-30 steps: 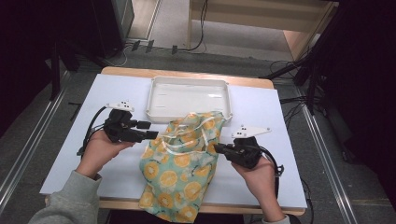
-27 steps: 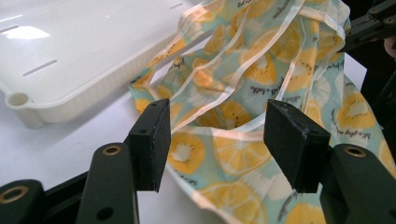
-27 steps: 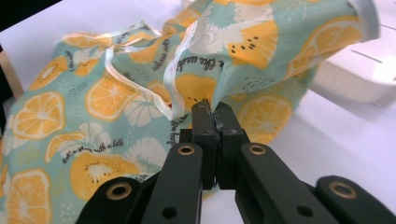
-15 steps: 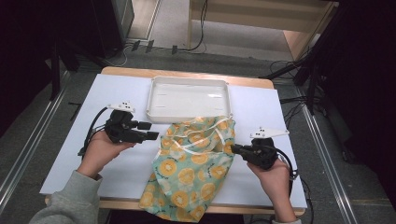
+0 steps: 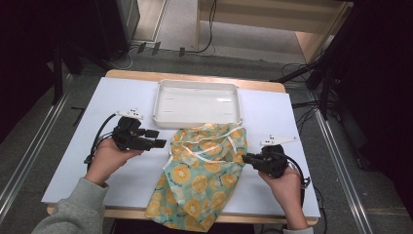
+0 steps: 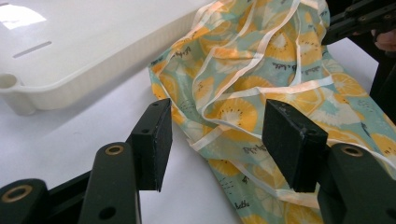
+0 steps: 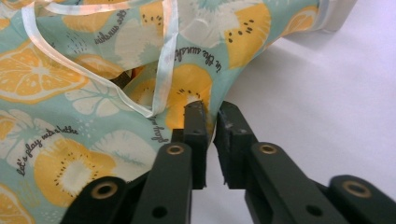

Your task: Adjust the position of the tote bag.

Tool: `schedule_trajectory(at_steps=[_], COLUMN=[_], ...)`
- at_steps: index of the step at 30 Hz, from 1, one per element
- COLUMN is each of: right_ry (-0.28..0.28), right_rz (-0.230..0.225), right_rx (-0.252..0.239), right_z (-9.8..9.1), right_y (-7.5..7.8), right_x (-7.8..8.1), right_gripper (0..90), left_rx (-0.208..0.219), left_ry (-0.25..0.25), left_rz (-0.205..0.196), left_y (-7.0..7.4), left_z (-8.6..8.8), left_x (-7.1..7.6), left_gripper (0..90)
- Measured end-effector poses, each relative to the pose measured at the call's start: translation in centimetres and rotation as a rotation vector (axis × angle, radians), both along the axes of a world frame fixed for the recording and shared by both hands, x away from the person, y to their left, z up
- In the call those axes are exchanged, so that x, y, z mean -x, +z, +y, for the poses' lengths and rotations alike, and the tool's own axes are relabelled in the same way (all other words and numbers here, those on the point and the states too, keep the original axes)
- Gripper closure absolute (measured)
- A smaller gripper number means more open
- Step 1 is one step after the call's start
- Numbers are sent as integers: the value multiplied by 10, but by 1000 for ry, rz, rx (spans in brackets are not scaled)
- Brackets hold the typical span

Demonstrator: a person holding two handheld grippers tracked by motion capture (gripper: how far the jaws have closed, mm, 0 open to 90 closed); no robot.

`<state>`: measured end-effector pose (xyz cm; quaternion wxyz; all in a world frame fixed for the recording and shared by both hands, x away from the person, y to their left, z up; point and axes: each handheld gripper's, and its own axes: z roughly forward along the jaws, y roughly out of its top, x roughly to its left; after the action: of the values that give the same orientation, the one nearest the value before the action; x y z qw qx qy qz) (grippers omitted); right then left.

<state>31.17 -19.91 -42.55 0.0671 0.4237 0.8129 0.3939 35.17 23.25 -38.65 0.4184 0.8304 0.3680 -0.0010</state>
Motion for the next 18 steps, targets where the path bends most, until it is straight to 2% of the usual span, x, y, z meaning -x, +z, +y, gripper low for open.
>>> schedule_trajectory(at_steps=[7,10,13,18], right_ry=[-18,-31,-29,-1], right_rz=[-46,-67,-69,-79], right_rx=[-6,-24,-33,-40], right_z=[-5,-5,0,12], right_y=[13,21,28,39], right_x=[5,7,7,4], right_gripper=[697,692,693,699], left_rx=[2,7,4,6], left_ry=[4,4,-1,-1], left_rz=[-8,-7,-9,-8], left_y=[1,1,1,2], left_z=[1,0,-1,-1], left_x=[0,0,0,0], left_gripper=[442,442,444,444])
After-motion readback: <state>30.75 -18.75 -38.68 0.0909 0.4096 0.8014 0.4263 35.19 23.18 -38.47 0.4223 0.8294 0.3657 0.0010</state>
